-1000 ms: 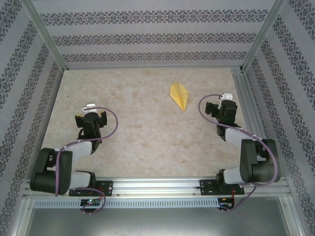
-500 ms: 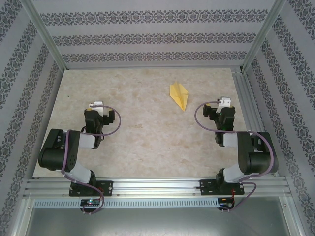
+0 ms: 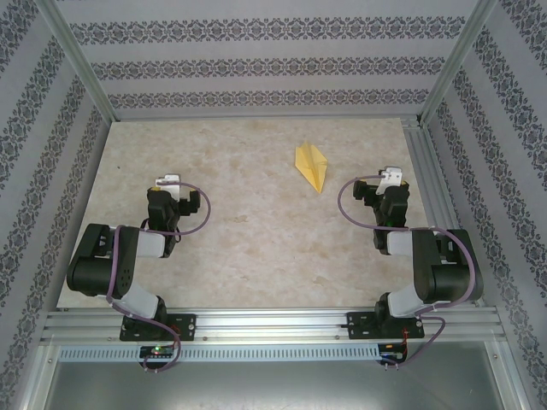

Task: Fold a paper plane with a square sheet of paper (fold left side to right side)
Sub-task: Reset both arms

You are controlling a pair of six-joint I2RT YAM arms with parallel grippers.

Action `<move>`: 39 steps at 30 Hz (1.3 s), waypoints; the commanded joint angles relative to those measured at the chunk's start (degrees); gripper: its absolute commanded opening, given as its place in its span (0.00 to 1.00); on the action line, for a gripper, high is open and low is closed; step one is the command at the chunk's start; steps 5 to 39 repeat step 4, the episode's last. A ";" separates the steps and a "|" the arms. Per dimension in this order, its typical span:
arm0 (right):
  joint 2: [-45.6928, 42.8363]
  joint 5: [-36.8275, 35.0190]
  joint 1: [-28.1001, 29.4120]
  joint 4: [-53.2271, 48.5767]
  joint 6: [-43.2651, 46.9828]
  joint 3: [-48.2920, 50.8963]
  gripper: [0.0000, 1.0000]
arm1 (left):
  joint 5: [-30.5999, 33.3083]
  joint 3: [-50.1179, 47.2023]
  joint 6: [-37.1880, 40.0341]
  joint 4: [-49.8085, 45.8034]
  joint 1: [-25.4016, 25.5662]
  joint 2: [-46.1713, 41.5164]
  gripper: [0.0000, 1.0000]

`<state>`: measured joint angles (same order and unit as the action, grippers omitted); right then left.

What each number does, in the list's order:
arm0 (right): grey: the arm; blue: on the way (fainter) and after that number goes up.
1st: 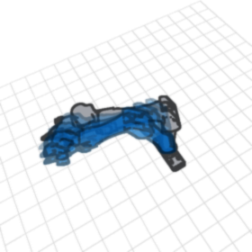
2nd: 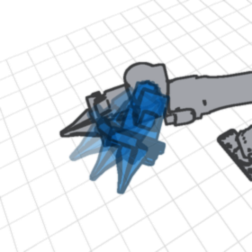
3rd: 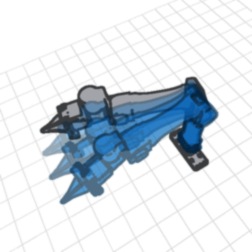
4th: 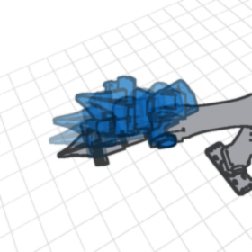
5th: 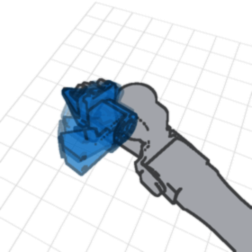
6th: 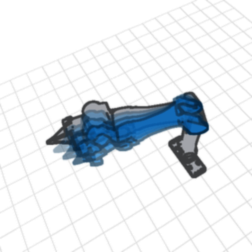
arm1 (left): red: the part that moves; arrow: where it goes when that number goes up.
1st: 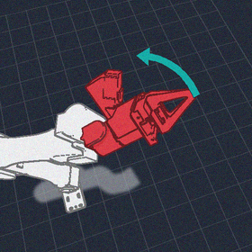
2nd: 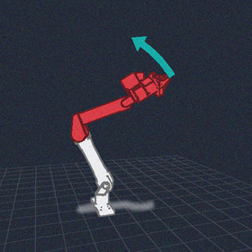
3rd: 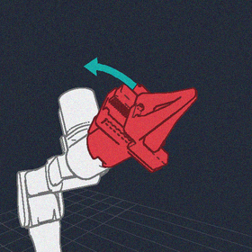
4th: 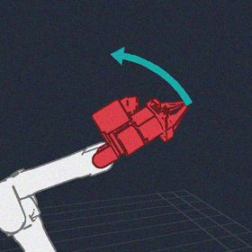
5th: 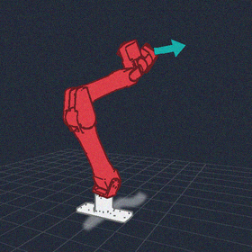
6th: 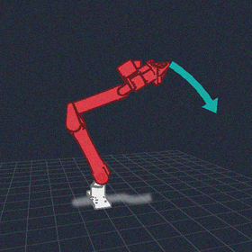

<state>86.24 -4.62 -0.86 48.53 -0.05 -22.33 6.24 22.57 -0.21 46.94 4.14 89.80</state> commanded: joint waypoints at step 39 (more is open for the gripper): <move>-0.03 -0.74 0.34 2.27 -0.03 0.31 0.98 | -1.44 0.71 1.13 1.57 -0.36 -0.37 1.00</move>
